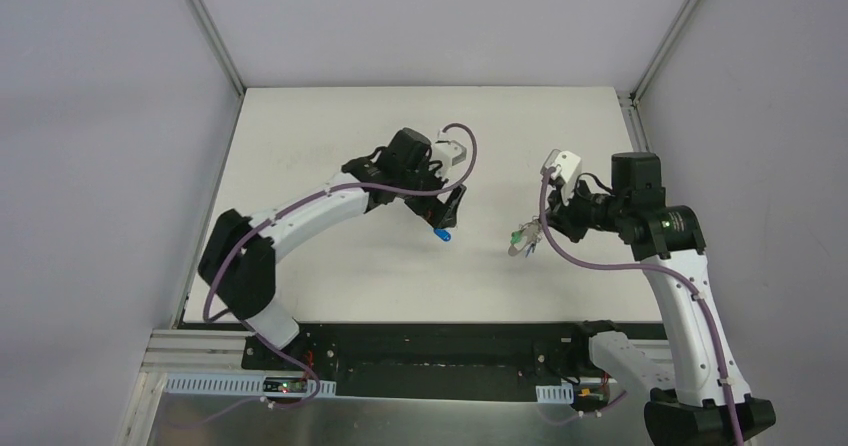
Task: Put the keys on the keyring
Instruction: Move the key to the center of the board, then pick up the key from the center of the board.
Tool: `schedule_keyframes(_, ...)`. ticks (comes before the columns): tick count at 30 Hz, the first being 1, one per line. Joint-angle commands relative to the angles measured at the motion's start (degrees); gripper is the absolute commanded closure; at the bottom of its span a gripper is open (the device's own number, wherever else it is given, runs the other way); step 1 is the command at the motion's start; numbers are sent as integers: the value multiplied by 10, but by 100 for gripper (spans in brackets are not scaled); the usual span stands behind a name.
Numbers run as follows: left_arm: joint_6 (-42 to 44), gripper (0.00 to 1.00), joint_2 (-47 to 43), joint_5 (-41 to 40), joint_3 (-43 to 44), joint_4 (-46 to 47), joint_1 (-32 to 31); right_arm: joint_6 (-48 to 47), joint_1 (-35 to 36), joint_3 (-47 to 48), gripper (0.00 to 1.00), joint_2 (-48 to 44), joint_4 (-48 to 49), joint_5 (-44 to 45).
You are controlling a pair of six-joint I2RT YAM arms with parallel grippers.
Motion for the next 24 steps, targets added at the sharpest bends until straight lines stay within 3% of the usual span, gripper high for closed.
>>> schedule_keyframes(1,133,1,-89,-100,-12,-23,-1,0,-2,-2,100,12,48,-52)
schedule_keyframes(6,134,1,-96,-150,-19,-52,16,0,-2,-1,100,25,73,-65)
schedule_keyframes(8,146,2,-62,-95,4,-98,29,1,-2,0,100,30,79,-74)
schedule_keyframes(10,131,16,-6,-28,50,-151,46,2,-1,-1,100,35,80,-81)
schedule_keyframes(12,102,20,75,50,128,-224,74,3,-2,-5,100,36,82,-85)
schedule_keyframes(15,63,34,194,138,231,-316,96,5,-2,-17,100,30,87,-83)
schedule_keyframes(24,-31,41,253,96,237,-220,97,7,-2,-41,100,16,91,-66)
